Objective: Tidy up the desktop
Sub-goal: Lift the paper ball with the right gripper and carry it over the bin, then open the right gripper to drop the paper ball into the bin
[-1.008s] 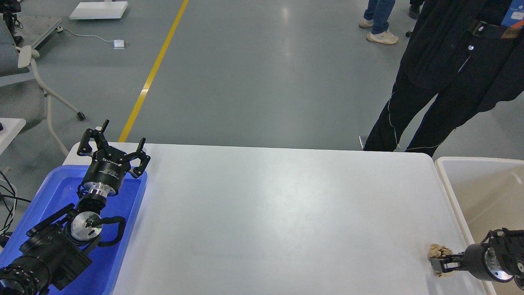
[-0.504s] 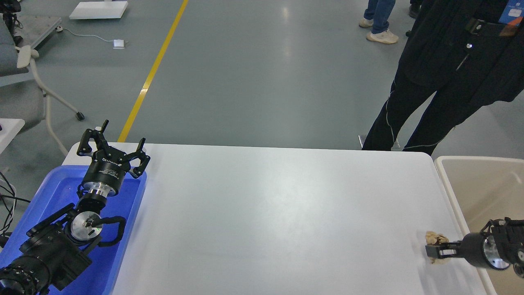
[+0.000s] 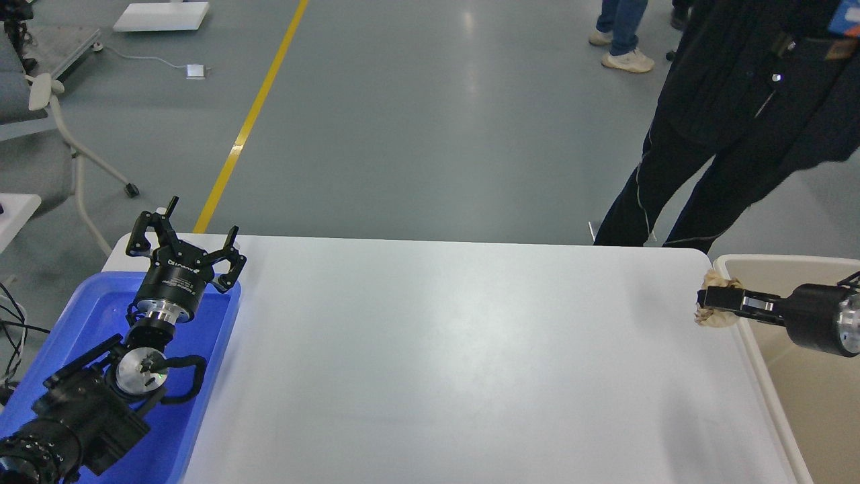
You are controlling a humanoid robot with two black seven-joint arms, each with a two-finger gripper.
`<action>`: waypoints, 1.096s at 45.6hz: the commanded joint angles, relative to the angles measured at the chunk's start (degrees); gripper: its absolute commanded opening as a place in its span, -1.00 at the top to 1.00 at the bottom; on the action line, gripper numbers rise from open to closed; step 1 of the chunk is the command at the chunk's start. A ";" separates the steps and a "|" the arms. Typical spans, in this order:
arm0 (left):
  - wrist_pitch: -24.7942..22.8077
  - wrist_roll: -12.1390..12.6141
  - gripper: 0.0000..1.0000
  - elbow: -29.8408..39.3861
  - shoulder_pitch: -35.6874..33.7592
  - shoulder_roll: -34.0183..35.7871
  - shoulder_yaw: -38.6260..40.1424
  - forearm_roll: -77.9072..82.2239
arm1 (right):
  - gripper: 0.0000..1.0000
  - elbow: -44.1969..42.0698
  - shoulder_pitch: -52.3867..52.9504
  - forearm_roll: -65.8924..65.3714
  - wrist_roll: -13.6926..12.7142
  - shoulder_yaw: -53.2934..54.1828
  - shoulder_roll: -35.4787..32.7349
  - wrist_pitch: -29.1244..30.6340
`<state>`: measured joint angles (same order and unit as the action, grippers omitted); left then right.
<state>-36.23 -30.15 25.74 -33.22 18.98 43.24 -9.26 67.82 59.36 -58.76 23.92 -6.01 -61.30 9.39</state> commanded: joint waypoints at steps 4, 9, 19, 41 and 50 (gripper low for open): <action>0.02 0.00 -1.00 0.01 0.00 0.00 0.00 0.03 | 1.00 2.41 8.31 11.29 -0.10 10.30 -8.05 11.96; -0.07 0.00 -1.00 0.01 0.00 0.00 0.00 0.03 | 1.00 2.06 8.58 11.47 -0.27 14.52 -9.28 13.99; 0.02 0.00 -1.00 0.01 0.00 0.00 0.00 -0.06 | 1.00 -1.27 8.23 11.47 -0.36 15.24 -9.19 13.64; -0.07 0.00 -1.00 0.01 0.00 0.00 0.00 0.03 | 1.00 -72.64 -1.61 14.46 -2.03 7.15 25.96 13.03; 0.02 0.00 -1.00 0.01 0.00 0.00 0.00 0.03 | 1.00 -74.94 -4.87 17.19 -11.43 5.92 28.60 6.79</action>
<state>-36.28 -30.14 25.75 -33.22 18.98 43.24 -9.23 6.77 58.91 -44.07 19.83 2.04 -41.10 21.03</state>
